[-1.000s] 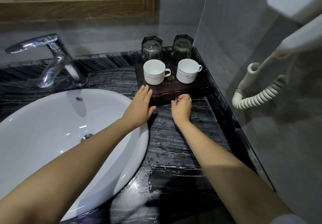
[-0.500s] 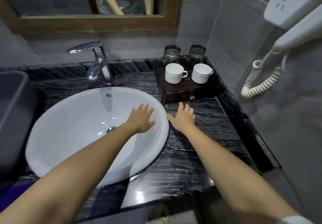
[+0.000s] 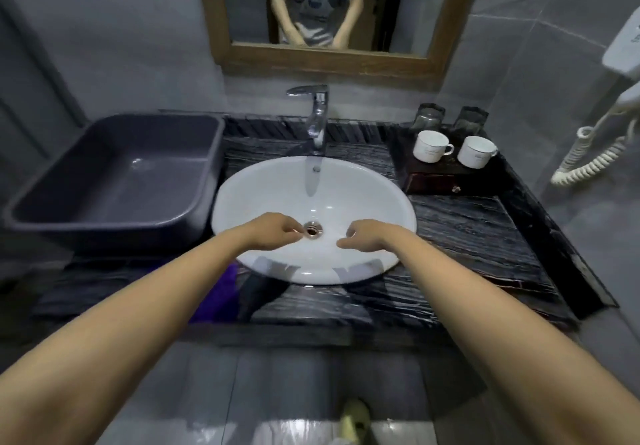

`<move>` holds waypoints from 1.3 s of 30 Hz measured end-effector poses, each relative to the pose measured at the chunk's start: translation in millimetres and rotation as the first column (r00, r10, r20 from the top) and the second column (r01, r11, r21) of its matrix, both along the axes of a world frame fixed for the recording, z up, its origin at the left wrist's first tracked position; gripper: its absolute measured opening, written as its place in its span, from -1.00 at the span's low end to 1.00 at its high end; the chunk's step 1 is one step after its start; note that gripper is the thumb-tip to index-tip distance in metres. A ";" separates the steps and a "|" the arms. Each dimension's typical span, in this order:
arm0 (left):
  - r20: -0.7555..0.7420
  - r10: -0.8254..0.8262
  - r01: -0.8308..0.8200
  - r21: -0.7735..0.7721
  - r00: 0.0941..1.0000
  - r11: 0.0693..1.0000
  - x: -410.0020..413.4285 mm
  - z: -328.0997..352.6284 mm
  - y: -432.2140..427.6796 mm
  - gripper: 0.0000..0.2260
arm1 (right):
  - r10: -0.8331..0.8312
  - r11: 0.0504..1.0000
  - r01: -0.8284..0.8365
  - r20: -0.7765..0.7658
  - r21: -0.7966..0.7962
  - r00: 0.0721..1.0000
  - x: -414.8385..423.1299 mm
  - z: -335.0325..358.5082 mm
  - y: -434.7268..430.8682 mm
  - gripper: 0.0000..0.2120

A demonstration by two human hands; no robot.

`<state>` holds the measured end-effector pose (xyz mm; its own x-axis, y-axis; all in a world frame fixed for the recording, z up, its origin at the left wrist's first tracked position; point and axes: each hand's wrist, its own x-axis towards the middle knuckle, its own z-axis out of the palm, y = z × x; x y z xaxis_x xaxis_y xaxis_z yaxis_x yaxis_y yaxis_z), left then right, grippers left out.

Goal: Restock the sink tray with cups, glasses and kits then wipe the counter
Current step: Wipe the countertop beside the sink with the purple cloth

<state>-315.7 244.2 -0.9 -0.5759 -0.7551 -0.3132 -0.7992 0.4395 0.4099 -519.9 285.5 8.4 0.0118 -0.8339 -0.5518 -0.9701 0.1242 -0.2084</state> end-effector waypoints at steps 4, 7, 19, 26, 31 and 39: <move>0.007 0.131 -0.131 0.043 0.991 0.990 70.0 5.2 29.7 -0.70 | 0.136 0.991 -0.136 0.036 0.013 0.990 59.5 15.5 0.8 -0.62; 0.006 0.216 -0.216 0.026 0.976 0.976 112.2 4.5 43.1 -0.71 | 0.215 0.976 -0.217 0.056 0.029 0.975 96.1 22.5 0.2 -0.58; -0.043 0.493 -0.495 -0.091 0.869 0.864 195.0 -76.5 82.4 -0.48 | 0.455 0.882 -0.420 0.158 -0.214 0.876 218.4 -68.6 -1.7 -0.54; 0.038 0.510 -0.492 -0.214 0.859 0.844 197.3 -106.6 79.5 -0.37 | 0.416 0.842 -0.329 0.125 -0.426 0.901 227.1 -110.3 7.7 -0.41; 0.064 0.528 -0.488 -0.299 0.847 0.820 188.8 -104.8 73.8 -0.39 | 0.396 0.829 -0.290 0.135 -0.478 0.908 233.8 -117.4 6.2 -0.57; 0.053 0.475 -0.433 -0.333 0.879 0.838 188.5 -94.5 74.8 -0.61 | 0.314 0.888 -0.187 0.255 -0.421 0.915 231.1 -101.8 7.4 -0.73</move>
<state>-127.2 319.0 -95.4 -0.1157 -0.9905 -0.0736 -0.9752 0.0993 0.1976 -288.8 292.9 -93.4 0.3644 -0.9226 -0.1265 -0.8359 -0.2642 -0.4811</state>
